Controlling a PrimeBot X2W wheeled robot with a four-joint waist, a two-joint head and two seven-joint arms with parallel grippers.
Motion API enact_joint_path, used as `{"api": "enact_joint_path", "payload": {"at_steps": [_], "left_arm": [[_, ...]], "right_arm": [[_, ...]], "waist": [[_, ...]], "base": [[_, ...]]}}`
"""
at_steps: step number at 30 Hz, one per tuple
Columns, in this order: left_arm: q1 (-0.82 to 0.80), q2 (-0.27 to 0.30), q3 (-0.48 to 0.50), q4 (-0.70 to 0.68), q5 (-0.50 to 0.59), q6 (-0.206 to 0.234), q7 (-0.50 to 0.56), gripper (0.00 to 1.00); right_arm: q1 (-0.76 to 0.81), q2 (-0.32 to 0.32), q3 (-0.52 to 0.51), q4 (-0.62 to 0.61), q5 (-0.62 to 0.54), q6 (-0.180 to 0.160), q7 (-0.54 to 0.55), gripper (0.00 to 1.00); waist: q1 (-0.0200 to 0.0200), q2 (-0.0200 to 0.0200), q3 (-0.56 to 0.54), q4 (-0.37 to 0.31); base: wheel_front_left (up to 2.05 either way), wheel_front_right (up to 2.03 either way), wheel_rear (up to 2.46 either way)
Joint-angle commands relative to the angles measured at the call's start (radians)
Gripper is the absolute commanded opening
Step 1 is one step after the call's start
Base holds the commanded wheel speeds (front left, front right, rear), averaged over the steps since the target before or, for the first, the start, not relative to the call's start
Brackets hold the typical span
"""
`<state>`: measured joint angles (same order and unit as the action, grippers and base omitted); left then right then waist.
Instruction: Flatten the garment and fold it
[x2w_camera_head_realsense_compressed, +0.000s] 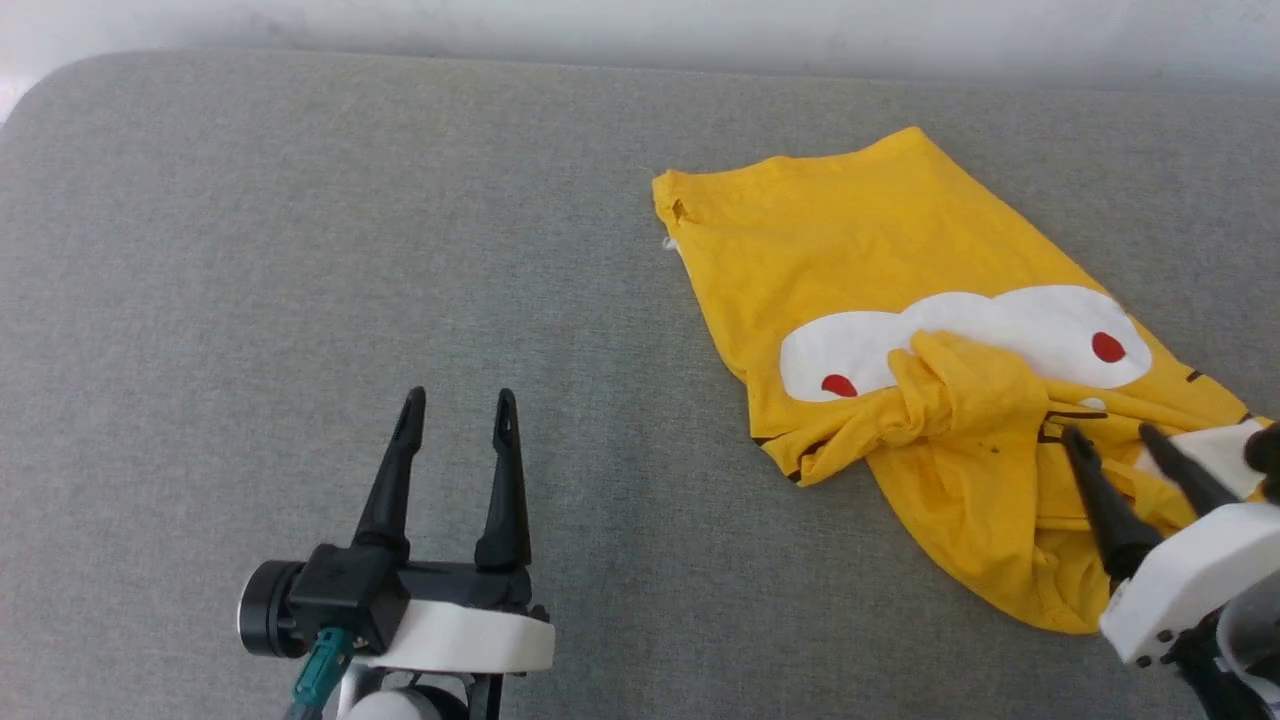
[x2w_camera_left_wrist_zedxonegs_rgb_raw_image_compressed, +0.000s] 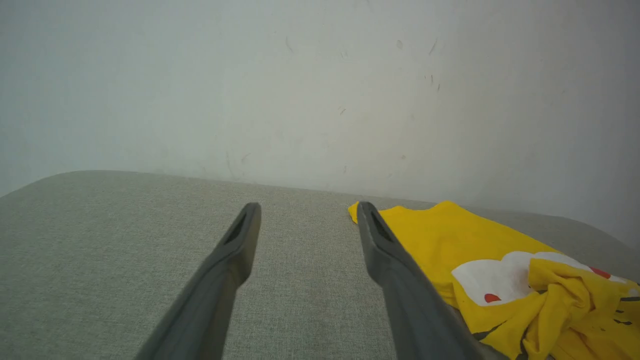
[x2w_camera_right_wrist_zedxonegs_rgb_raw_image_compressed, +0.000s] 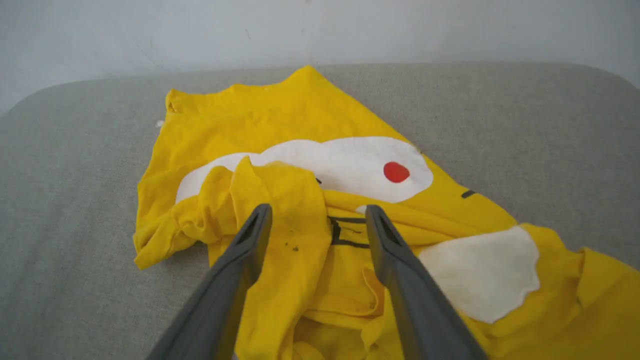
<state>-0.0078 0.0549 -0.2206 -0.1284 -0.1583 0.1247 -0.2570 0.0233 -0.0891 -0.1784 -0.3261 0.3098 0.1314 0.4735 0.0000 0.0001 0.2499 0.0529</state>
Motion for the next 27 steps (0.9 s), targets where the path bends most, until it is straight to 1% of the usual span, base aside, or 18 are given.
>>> {"api": "enact_joint_path", "payload": {"at_steps": [1, 5, 13, 14, 15, 16, 17, 18, 23, 24, 25, 26, 27], "left_arm": [[-0.018, -0.004, -0.003, 0.002, -0.002, -0.001, -0.005, 1.00], [-0.021, -0.005, -0.007, 0.001, -0.008, 0.004, -0.005, 1.00], [-0.020, -0.005, -0.016, 0.002, -0.017, 0.009, -0.005, 1.00], [-0.020, -0.005, -0.017, 0.003, -0.018, 0.010, -0.005, 1.00], [-0.020, -0.005, -0.017, 0.003, -0.019, 0.010, -0.005, 1.00], [-0.020, -0.005, -0.017, 0.004, -0.019, 0.011, -0.005, 1.00], [-0.018, -0.005, -0.016, 0.004, -0.019, 0.012, -0.005, 1.00], [-0.016, -0.005, -0.015, 0.005, -0.019, 0.013, -0.005, 1.00], [-0.007, -0.005, -0.013, 0.010, -0.018, 0.012, -0.005, 1.00], [-0.005, -0.005, -0.013, 0.010, -0.020, 0.012, -0.005, 1.00], [-0.004, -0.005, -0.012, 0.010, -0.020, 0.012, -0.005, 1.00], [-0.004, -0.005, -0.012, 0.010, -0.020, 0.012, -0.005, 1.00], [-0.003, -0.005, -0.012, 0.009, -0.021, 0.011, -0.005, 1.00]], "right_arm": [[0.019, -0.013, 0.010, 0.031, -0.002, -0.001, 0.048, 1.00], [0.026, -0.034, 0.034, 0.088, -0.041, -0.001, 0.116, 1.00], [0.017, -0.037, 0.080, 0.182, -0.050, -0.001, 0.128, 1.00], [0.012, -0.033, 0.079, 0.190, -0.048, -0.001, 0.120, 0.88], [0.007, -0.033, 0.081, 0.196, -0.051, -0.001, 0.111, 0.46], [0.000, -0.033, 0.085, 0.198, -0.053, -0.001, 0.100, 0.34], [-0.007, -0.030, 0.085, 0.196, -0.051, -0.001, 0.087, 0.04], [-0.014, -0.028, 0.086, 0.192, -0.052, -0.001, 0.075, 0.00], [-0.040, -0.060, 0.134, 0.132, -0.065, -0.001, 0.025, 0.00], [-0.053, -0.089, 0.208, 0.077, -0.053, -0.001, 0.012, 0.00], [-0.058, -0.100, 0.252, 0.049, -0.039, -0.001, 0.012, 0.00], [-0.058, -0.100, 0.252, 0.049, -0.039, -0.001, 0.012, 0.00], [-0.063, -0.114, 0.303, 0.022, -0.023, -0.001, 0.019, 0.00]], "waist": [[0.0000, -0.0001, 0.007, 0.019], [0.0000, -0.0001, 0.015, 0.047], [0.0000, -0.0001, 0.019, 0.084], [0.0000, -0.0001, 0.018, 0.087], [0.0000, -0.0001, 0.017, 0.089], [0.0000, -0.0001, 0.014, 0.091], [0.0000, -0.0001, 0.012, 0.091], [0.0000, -0.0001, 0.009, 0.091], [0.0000, -0.0001, -0.010, 0.090], [0.0000, -0.0001, -0.020, 0.087], [0.0000, -0.0001, -0.024, 0.086], [0.0000, -0.0001, -0.024, 0.086], [0.0000, -0.0001, -0.027, 0.084]], "base": [[0.00, 0.00, 0.00], [0.00, 0.00, 0.00], [0.00, 0.00, 0.00], [0.00, 0.00, 0.00], [0.00, 0.00, 0.00], [0.00, 0.00, 0.00], [0.00, 0.00, 0.00], [0.00, 0.00, 0.00], [0.00, 0.00, 0.00], [0.00, 0.00, 0.00], [0.00, 0.00, 0.00], [0.00, 0.00, 0.00], [0.00, 0.00, 0.00]]}}
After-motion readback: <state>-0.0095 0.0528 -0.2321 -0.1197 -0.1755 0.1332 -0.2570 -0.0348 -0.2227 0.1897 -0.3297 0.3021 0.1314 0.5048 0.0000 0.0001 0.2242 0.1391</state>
